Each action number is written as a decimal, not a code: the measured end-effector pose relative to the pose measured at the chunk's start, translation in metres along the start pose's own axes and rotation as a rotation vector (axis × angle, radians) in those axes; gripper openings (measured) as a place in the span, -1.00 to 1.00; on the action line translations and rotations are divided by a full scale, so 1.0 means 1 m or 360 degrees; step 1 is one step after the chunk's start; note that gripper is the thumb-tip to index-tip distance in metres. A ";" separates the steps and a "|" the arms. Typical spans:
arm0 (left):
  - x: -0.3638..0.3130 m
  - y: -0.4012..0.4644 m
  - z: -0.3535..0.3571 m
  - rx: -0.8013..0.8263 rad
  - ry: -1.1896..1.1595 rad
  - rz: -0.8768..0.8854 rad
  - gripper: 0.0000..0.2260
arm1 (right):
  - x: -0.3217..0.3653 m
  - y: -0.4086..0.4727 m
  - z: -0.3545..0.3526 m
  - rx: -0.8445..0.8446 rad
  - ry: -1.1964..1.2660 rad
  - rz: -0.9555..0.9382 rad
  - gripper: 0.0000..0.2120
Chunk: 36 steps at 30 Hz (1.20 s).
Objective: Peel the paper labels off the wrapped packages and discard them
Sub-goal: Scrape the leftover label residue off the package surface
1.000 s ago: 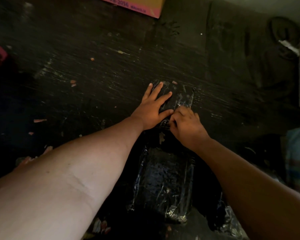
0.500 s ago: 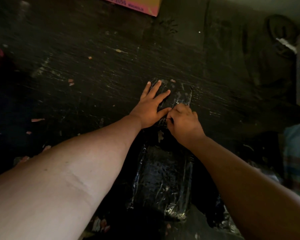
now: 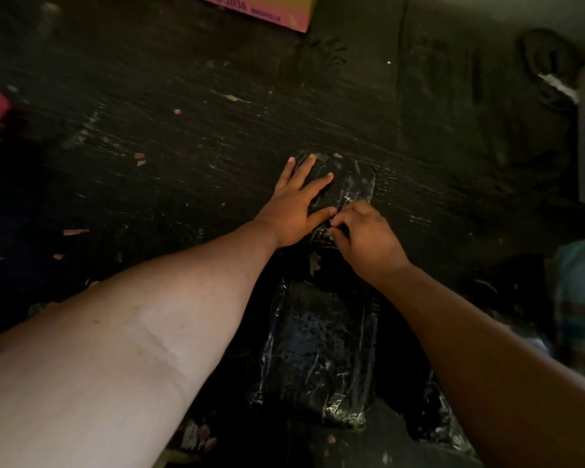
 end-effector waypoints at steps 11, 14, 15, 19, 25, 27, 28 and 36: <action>0.001 0.001 0.001 -0.0022 0.0006 0.0010 -0.40 | 0.002 0.002 0.006 0.0030 -0.0136 0.0011 -0.86; 0.002 0.001 0.001 -0.0038 -0.0001 0.0019 -0.41 | 0.004 0.004 0.005 0.0029 -0.0161 0.0002 -0.85; 0.002 0.001 0.001 -0.0038 -0.0001 0.0021 -0.41 | 0.004 0.005 0.005 0.0033 -0.0190 -0.0002 -0.85; 0.004 0.001 0.002 -0.0040 0.0021 0.0025 -0.41 | 0.007 0.006 0.007 0.0085 -0.0275 0.0014 -0.81; 0.004 0.002 0.001 -0.0013 0.0019 0.0008 -0.41 | 0.003 0.004 0.005 0.0115 -0.0263 -0.0060 -0.84; 0.003 0.002 0.001 -0.0019 0.0015 0.0016 -0.40 | 0.001 0.003 0.006 0.0115 -0.0254 -0.0090 -0.85; 0.002 0.002 0.001 -0.0019 0.0013 0.0015 -0.40 | 0.000 0.003 0.006 0.0117 -0.0248 -0.0099 -0.85; 0.002 0.001 0.000 -0.0032 0.0011 0.0010 -0.39 | -0.003 -0.003 0.006 0.0066 -0.0200 -0.0222 -0.92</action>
Point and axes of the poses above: each hand's wrist, its own y-axis towards the middle knuckle, its own z-axis out of the palm, x = y × z, the point moved 4 cm from there along y, towards the middle knuckle, and after that the axes turned 3 degrees about z, right-handed, at the moved point
